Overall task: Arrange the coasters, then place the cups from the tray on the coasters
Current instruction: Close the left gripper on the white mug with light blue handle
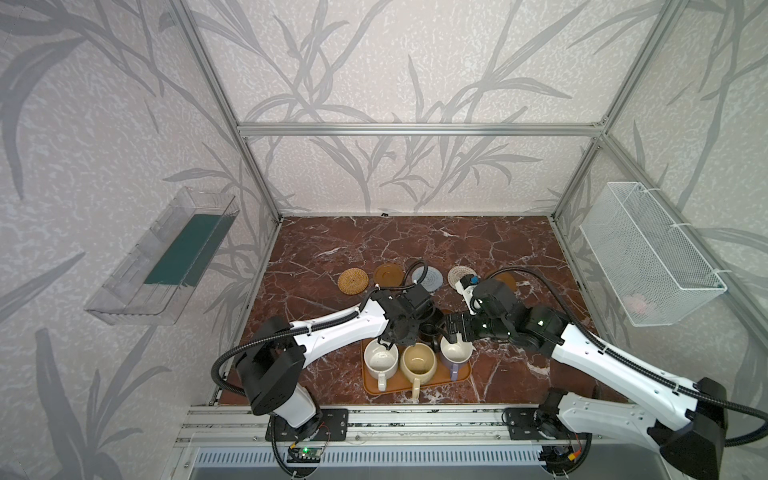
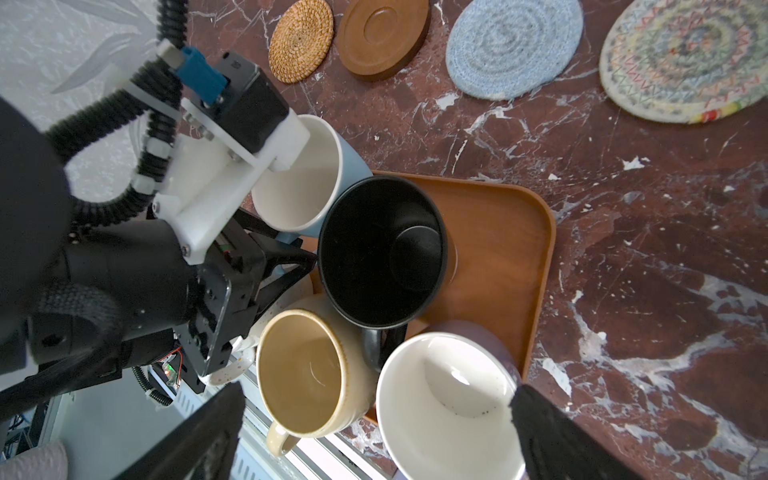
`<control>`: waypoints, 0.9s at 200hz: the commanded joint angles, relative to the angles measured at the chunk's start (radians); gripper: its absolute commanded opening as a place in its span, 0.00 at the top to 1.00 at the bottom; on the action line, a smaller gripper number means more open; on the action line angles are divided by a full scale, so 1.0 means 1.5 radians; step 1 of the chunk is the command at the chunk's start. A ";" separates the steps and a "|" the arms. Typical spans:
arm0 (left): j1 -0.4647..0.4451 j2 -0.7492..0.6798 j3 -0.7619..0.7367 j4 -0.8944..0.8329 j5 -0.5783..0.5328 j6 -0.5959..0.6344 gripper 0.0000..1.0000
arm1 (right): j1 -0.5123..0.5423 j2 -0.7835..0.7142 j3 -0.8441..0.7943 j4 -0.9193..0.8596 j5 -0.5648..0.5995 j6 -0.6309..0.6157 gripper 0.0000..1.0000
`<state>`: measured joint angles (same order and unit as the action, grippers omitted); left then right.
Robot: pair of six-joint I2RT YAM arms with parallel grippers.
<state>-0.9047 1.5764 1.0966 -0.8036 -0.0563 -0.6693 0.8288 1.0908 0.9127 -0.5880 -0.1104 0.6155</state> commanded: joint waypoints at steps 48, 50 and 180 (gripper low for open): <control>-0.001 0.009 0.004 -0.027 -0.037 -0.001 0.84 | 0.004 -0.008 -0.013 0.008 0.012 -0.004 0.01; -0.001 0.009 0.004 -0.027 -0.037 -0.001 0.84 | 0.004 -0.008 -0.013 0.009 0.012 -0.004 0.01; 0.007 -0.075 0.033 -0.049 -0.083 -0.021 1.00 | 0.004 -0.014 -0.018 0.059 -0.015 -0.014 0.01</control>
<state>-0.9009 1.5307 1.1007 -0.8650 -0.1188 -0.6739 0.8288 1.0897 0.8944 -0.5507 -0.1108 0.6117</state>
